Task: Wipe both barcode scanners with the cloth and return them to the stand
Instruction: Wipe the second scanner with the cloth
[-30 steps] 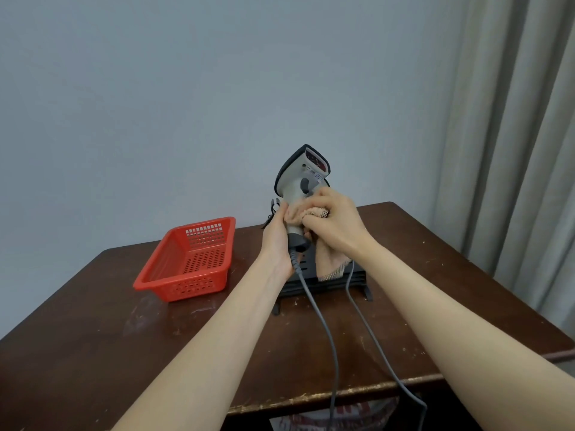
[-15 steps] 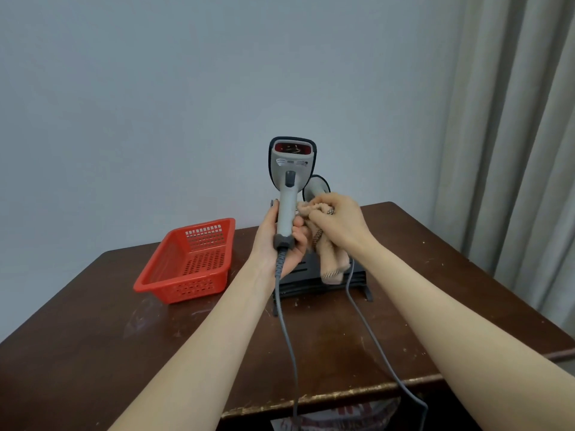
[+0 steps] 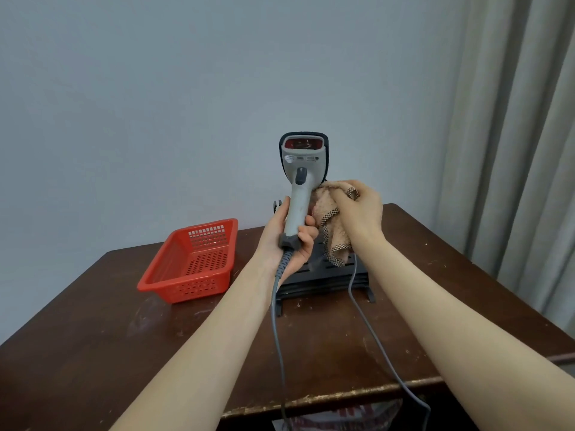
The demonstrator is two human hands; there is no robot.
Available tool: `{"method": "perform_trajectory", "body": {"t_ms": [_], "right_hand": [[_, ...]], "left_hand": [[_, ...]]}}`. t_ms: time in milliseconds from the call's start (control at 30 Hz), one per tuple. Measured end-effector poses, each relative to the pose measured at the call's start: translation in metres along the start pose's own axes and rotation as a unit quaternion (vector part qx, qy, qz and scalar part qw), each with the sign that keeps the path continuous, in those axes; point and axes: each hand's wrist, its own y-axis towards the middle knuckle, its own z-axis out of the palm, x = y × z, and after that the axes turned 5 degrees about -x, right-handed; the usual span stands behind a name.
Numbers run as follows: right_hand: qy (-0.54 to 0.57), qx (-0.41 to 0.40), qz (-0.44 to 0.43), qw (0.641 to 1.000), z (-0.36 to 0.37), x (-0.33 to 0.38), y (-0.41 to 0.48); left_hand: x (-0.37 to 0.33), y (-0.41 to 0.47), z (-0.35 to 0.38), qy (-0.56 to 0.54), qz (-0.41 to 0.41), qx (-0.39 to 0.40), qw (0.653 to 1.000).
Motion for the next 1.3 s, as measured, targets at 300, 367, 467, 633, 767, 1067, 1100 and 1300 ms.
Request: {"method": "perform_trajectory", "body": {"t_ms": [300, 367, 467, 633, 767, 1067, 1100, 1300], "right_hand": [[0.068, -0.007, -0.046, 0.997, 0.009, 0.010, -0.007], [0.070, -0.006, -0.048, 0.996, 0.010, 0.013, -0.005], [0.073, 0.034, -0.042, 0.996, 0.012, 0.016, -0.005], [0.032, 0.090, -0.062, 0.993, 0.006, 0.013, -0.012], [0.002, 0.154, -0.081, 0.985, 0.002, 0.013, -0.011], [-0.028, 0.083, -0.065, 0.994, 0.001, 0.012, 0.001], [-0.043, 0.101, -0.075, 0.991, 0.000, 0.012, -0.001], [-0.043, 0.214, -0.106, 0.970, -0.007, 0.008, -0.019]], "left_hand": [[-0.004, 0.001, 0.000, -0.004, 0.019, -0.020, 1.000], [-0.004, 0.000, 0.002, 0.018, 0.033, -0.033, 0.999], [-0.006, 0.001, 0.003, 0.047, 0.063, -0.054, 0.996], [-0.008, 0.000, 0.002, 0.078, 0.069, -0.077, 0.992], [-0.004, 0.002, -0.001, 0.058, 0.036, -0.073, 0.995], [0.008, 0.010, 0.003, 0.076, 0.076, -0.079, 0.991], [0.008, 0.011, 0.003, 0.078, 0.081, -0.088, 0.990], [-0.001, 0.012, -0.007, 0.097, 0.082, -0.104, 0.986]]}}
